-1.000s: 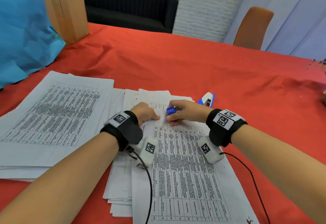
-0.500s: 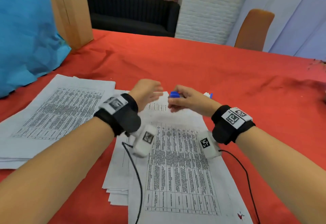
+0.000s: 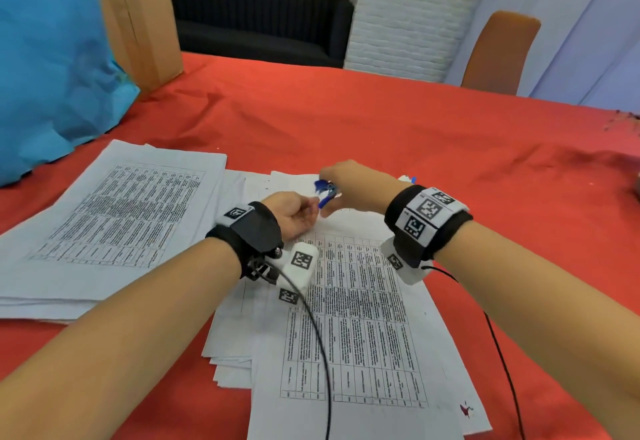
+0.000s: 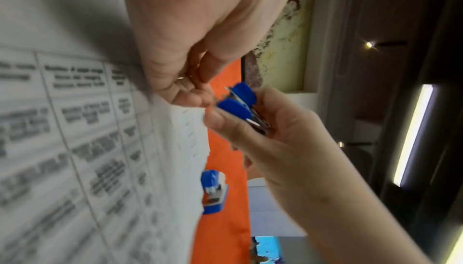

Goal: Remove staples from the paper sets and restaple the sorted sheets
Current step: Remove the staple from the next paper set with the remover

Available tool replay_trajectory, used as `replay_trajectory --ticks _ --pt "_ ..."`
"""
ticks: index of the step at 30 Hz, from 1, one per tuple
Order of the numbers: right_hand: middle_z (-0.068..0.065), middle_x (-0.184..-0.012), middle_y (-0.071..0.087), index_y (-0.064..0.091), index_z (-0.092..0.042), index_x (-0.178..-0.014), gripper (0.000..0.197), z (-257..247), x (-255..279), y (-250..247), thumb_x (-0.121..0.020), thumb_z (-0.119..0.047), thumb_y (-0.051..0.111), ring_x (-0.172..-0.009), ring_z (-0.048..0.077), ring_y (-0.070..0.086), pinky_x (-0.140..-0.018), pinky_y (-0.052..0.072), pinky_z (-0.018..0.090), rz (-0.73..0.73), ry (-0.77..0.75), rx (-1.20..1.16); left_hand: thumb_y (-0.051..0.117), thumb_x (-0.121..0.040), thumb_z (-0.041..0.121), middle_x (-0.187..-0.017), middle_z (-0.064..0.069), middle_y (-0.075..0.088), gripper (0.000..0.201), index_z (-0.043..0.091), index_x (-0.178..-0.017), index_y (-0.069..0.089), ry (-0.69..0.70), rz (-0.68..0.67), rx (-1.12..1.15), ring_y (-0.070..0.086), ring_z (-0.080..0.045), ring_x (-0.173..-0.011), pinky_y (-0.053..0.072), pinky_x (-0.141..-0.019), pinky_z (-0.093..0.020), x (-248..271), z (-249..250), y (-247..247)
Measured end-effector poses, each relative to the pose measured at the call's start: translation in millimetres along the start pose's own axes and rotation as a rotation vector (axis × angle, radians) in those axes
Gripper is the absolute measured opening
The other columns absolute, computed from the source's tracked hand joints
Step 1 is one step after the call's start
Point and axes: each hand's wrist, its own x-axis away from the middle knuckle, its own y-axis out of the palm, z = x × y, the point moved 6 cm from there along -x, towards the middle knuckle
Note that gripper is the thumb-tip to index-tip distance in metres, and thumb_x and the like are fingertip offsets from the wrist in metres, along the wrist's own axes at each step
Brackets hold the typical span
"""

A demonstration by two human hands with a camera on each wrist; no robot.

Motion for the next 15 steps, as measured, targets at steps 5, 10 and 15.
replay_trajectory --ticks 5,10,15 --pt "0.000 -0.088 0.054 0.063 -0.012 -0.096 0.036 13.6 -2.6 28.0 -0.073 -0.035 0.079 -0.088 0.025 0.060 -0.071 0.050 0.035 -0.126 0.076 0.135 0.064 -0.085 0.010 -0.062 -0.006 0.053 0.015 0.004 -0.072 0.060 0.348 0.092 -1.078 0.047 -0.018 -0.055 0.040 -0.056 -0.026 0.8 26.1 10.8" --pt "0.005 -0.096 0.065 0.065 -0.011 -0.101 0.037 4.8 -13.9 36.8 -0.077 -0.037 0.076 -0.084 0.025 0.060 -0.065 0.044 0.030 -0.193 0.047 0.147 0.075 -0.076 0.017 -0.062 -0.002 0.055 0.018 0.010 -0.078 0.058 0.218 0.062 -1.554 0.049 -0.016 -0.054 0.044 -0.064 -0.026 -6.2 21.6 15.1" --pt "0.001 -0.090 0.054 0.064 -0.010 -0.107 0.038 -7.6 -22.5 40.6 -0.080 -0.034 0.075 -0.080 0.024 0.056 -0.062 0.041 0.030 -0.317 -0.007 0.259 0.076 -0.078 0.018 -0.064 -0.003 0.056 0.020 0.010 -0.082 0.058 0.207 0.049 -1.569 0.051 -0.018 -0.055 0.046 -0.063 -0.026 -12.5 24.0 14.2"
